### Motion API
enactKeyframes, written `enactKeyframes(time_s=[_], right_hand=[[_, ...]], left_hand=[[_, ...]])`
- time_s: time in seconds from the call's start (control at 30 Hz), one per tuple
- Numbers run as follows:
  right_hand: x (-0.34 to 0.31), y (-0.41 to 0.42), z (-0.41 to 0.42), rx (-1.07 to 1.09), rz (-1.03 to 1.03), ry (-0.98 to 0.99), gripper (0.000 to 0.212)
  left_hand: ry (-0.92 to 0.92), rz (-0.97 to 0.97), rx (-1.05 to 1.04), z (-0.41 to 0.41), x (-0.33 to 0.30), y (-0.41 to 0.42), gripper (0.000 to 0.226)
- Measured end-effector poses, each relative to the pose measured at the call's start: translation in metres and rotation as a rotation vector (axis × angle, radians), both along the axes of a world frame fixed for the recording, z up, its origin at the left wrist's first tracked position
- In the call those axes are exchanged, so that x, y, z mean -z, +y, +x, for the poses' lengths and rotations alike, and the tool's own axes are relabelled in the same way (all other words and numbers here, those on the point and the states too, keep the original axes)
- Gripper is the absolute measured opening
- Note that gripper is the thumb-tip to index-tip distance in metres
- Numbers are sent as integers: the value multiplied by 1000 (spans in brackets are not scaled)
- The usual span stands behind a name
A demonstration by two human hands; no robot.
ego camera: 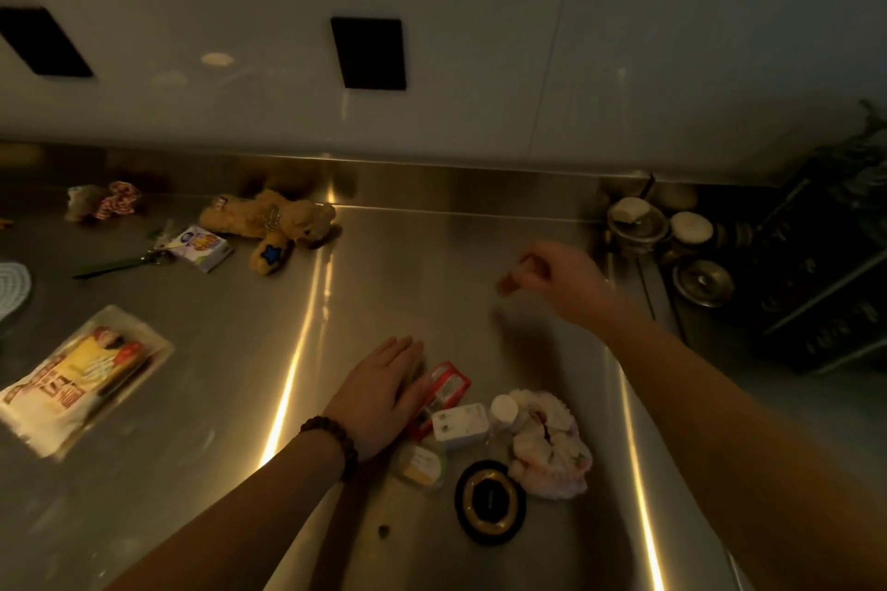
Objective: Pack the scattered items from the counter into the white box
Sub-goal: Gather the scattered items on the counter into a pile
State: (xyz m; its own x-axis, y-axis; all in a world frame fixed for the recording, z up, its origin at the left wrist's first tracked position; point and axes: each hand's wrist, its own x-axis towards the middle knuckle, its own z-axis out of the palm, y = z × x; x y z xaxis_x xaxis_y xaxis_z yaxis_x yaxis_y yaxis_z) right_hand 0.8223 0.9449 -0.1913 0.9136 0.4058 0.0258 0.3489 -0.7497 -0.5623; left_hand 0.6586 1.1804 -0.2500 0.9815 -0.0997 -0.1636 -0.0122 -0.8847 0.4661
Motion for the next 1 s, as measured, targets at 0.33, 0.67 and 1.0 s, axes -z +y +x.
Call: enactKeyframes(time_s=[0.33,0.67,1.0], right_hand=[[-15,25,-97,-428,-367,63,32],[-4,9,-94,-377,-209,351,42],[4,-22,-116,-346,-297,506,104]], left_hand=[[3,-107,155,-18,-3,-4,54],[131,-164,169,-31,-6,-8,73],[89,-448,90,-42,-4,-39,101]])
